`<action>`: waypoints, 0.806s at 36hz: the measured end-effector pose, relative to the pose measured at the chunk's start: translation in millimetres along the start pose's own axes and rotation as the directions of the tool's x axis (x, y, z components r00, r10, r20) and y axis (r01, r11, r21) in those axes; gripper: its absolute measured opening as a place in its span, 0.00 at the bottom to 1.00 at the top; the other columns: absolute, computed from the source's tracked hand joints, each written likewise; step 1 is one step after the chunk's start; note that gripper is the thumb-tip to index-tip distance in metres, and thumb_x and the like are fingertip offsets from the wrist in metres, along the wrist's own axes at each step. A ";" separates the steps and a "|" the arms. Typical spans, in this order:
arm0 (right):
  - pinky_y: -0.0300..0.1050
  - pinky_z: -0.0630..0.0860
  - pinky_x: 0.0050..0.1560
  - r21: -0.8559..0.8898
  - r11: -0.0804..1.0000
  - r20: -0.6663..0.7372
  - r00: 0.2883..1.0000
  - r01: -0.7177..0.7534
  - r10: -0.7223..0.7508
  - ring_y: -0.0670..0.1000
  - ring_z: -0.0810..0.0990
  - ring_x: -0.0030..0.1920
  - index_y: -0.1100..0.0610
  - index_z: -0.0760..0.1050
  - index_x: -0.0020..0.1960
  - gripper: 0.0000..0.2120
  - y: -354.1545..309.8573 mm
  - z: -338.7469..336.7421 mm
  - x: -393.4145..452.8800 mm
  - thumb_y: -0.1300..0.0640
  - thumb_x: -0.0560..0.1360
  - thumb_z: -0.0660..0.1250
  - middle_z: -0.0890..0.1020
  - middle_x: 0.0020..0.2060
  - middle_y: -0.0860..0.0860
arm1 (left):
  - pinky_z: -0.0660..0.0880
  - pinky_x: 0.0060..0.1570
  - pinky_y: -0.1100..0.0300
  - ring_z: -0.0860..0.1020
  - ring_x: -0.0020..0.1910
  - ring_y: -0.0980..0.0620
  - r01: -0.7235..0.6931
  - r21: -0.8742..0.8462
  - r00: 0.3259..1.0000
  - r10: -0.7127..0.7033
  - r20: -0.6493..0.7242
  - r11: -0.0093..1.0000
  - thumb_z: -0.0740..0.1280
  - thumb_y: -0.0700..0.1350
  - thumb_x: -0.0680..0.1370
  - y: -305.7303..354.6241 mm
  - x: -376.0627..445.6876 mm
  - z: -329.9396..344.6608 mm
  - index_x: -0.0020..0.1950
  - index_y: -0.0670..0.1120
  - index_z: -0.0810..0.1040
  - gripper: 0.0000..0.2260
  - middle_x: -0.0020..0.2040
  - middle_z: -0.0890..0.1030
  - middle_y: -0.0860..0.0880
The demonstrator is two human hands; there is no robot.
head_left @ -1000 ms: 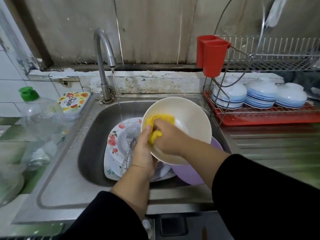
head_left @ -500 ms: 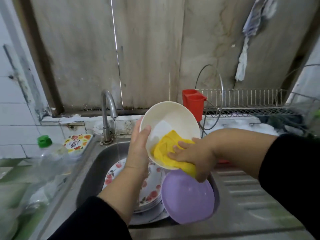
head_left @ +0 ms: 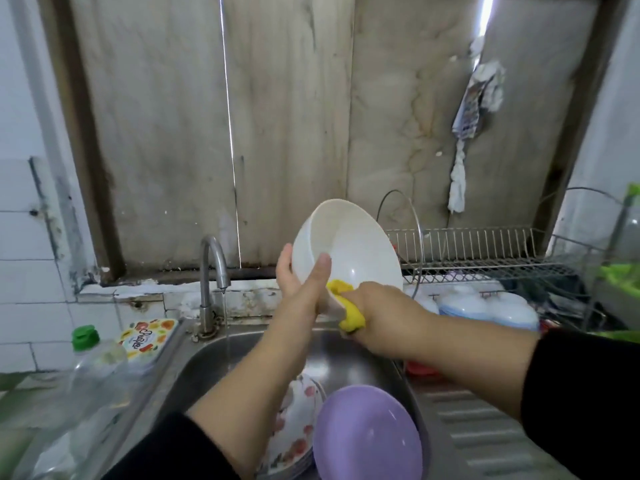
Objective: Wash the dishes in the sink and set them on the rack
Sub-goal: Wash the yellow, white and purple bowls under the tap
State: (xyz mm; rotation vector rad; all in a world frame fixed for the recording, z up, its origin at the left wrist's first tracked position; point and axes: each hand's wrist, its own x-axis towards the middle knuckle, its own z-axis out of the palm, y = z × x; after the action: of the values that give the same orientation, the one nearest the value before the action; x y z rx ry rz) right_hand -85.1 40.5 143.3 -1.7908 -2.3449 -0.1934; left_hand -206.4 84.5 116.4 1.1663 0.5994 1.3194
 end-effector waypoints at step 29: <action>0.43 0.62 0.48 -0.063 0.996 0.049 0.997 0.059 -0.056 0.55 0.71 0.57 0.46 0.73 0.62 0.14 -3.9 -16.2 -3.0 0.55 0.77 0.63 0.71 0.42 0.48 | 0.75 0.48 0.52 0.77 0.58 0.46 0.044 0.021 0.991 -0.041 -0.128 0.999 0.72 0.60 0.54 38.1 12.1 4.4 0.70 0.48 0.67 0.46 0.61 0.78 0.46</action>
State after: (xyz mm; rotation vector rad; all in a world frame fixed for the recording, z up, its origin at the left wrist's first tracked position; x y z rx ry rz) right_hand -87.0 33.3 158.5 -1.7762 -2.4521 -0.2407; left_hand -215.9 88.7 155.2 1.0881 0.7306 1.3608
